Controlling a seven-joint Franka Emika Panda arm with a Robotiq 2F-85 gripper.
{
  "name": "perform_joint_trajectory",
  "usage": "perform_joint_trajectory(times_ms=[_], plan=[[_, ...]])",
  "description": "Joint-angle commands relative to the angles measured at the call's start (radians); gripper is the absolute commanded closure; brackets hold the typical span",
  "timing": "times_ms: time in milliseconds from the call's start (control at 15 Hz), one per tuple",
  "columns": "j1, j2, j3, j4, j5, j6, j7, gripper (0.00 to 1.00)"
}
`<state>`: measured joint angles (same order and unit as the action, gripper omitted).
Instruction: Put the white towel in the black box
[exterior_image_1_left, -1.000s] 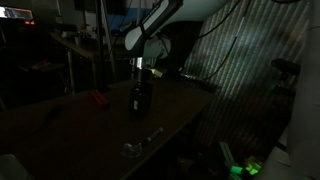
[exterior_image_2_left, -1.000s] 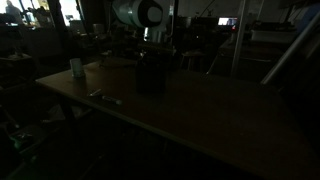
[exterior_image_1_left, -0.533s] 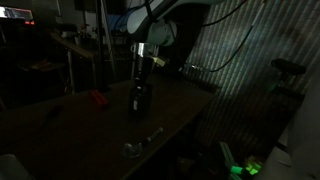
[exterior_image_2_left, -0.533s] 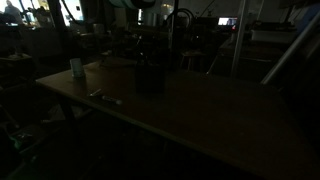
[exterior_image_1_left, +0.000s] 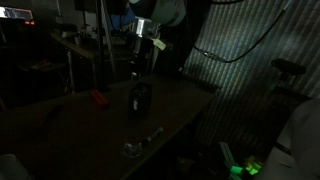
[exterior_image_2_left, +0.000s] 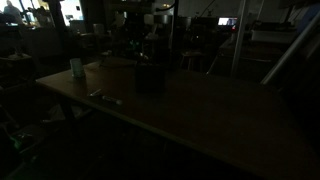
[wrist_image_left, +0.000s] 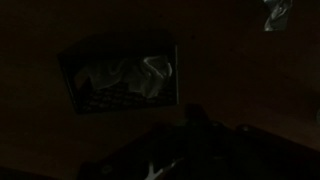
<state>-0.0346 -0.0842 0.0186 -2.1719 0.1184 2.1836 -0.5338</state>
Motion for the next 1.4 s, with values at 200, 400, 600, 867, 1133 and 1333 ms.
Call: perform_joint_trajectory(times_ms=[200,400,600,867,1133,1333], plan=[[0.066,-0.087,-0.017,-0.06,0.054,-0.001,0.052,0.82],[0.077,-0.117,-0.017,-0.085,0.057,-0.002,0.065,0.71],[0.077,-0.118,-0.018,-0.088,0.058,-0.001,0.065,0.71],[0.077,-0.118,-0.018,-0.088,0.058,-0.001,0.066,0.71],[0.077,-0.118,-0.018,-0.088,0.058,-0.001,0.066,0.71],[0.077,-0.118,-0.018,-0.088,0.058,-0.001,0.066,0.71]])
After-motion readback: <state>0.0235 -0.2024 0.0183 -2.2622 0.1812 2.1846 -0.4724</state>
